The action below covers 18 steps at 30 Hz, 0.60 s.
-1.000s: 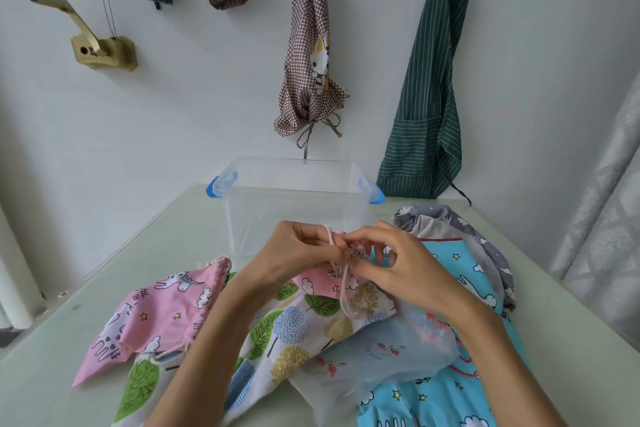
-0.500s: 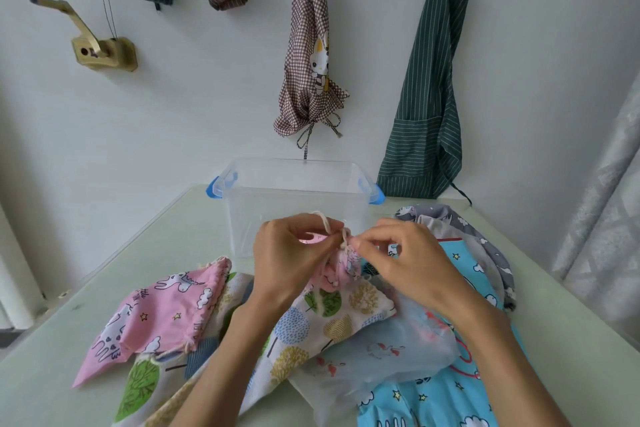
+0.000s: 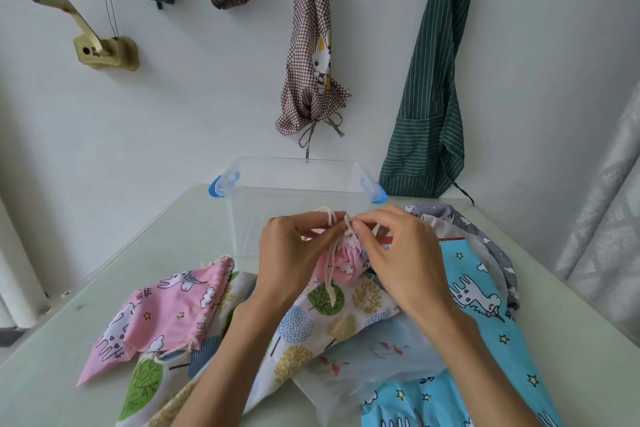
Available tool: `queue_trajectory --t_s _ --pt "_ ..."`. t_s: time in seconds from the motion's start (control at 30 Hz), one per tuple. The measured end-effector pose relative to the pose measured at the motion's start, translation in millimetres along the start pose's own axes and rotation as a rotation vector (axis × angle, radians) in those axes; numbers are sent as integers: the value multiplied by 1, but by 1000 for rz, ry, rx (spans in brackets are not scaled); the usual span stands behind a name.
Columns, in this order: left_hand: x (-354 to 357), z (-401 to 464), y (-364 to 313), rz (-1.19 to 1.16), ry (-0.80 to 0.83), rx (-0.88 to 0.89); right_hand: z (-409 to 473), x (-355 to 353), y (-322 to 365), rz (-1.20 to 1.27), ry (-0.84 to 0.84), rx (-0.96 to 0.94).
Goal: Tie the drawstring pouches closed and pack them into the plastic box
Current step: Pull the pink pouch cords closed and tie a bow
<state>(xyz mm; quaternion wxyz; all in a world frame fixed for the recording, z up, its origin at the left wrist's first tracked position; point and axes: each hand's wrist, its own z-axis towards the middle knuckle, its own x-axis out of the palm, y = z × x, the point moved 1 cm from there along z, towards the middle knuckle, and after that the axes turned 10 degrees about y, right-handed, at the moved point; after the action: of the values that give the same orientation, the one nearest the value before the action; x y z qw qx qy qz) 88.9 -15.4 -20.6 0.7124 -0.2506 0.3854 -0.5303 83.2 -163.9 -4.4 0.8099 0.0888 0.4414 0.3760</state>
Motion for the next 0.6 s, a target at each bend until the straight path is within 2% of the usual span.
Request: queue_trajectory --t_s 0.13,0.27,0.33,0.43,0.53,0.6 --pt "-1 3 -2 36 33 -41 -4 15 4 -328 -277 -83" --pt "-5 2 -6 134 -50 -48 -4 16 -12 -440 -373 -56" --pt "-9 3 -6 191 -41 -51 -5 12 -22 -515 -387 -58" --pt "-10 2 -3 375 26 -72 -6 16 -37 -606 -278 -20" --pt "-6 -1 6 566 69 -133 -5 23 -41 -540 11 132" --pt "-8 -2 15 601 96 -180 -3 25 -41 -506 170 249"
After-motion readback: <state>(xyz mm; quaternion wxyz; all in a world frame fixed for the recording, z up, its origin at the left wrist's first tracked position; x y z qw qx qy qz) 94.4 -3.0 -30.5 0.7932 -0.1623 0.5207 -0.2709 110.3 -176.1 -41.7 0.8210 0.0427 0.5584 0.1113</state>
